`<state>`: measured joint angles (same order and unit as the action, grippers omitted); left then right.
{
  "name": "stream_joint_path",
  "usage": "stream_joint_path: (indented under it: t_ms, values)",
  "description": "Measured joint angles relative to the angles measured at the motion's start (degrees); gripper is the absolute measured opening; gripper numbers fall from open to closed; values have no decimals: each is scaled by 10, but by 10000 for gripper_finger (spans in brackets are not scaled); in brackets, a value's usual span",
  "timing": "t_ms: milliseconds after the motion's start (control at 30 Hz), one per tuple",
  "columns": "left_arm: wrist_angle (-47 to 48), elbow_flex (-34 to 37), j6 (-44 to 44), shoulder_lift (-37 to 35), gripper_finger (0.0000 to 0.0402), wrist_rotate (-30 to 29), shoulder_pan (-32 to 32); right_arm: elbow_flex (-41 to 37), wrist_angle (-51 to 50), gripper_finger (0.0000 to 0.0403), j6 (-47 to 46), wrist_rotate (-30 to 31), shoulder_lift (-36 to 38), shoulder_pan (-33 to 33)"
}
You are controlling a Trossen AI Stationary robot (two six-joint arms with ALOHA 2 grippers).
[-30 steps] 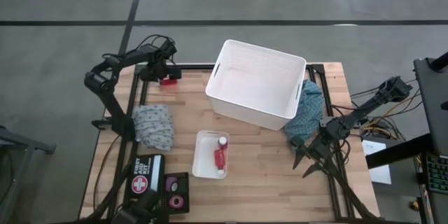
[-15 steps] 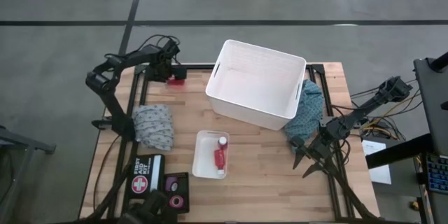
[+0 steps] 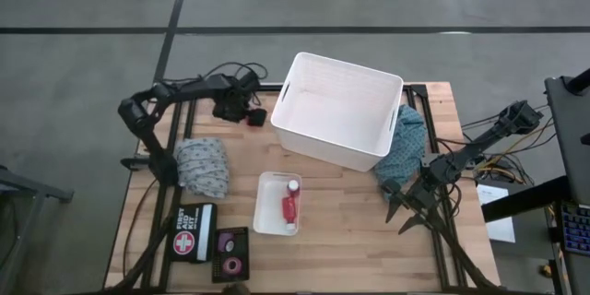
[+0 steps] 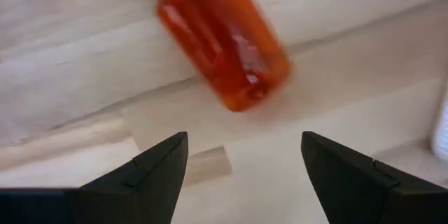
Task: Pick & Place Medicine items
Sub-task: Put the red medicine bottle into the small white bin
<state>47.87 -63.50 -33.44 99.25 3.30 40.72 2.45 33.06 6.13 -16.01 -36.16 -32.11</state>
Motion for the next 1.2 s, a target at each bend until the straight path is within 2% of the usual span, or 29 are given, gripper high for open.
stream_joint_path:
  t_ms: [167, 333, 667, 933, 1200]
  values:
    - [7, -22, -3, -30, 285, -54, -24, 0, 0, 206, 0, 0, 0, 0]
    - [-6, -53, 15, -43, 285, -138, 7, 0, 0, 206, 0, 0, 0, 0]
    - [-28, -48, 21, 16, 285, -122, 48, 0, 0, 206, -1, 0, 0, 0]
    - [-81, -63, 51, 58, 285, -98, 67, 0, 0, 206, -1, 0, 0, 0]
    - [-80, -72, 39, 84, 285, -93, 79, 0, 0, 206, 0, 0, 0, 0]
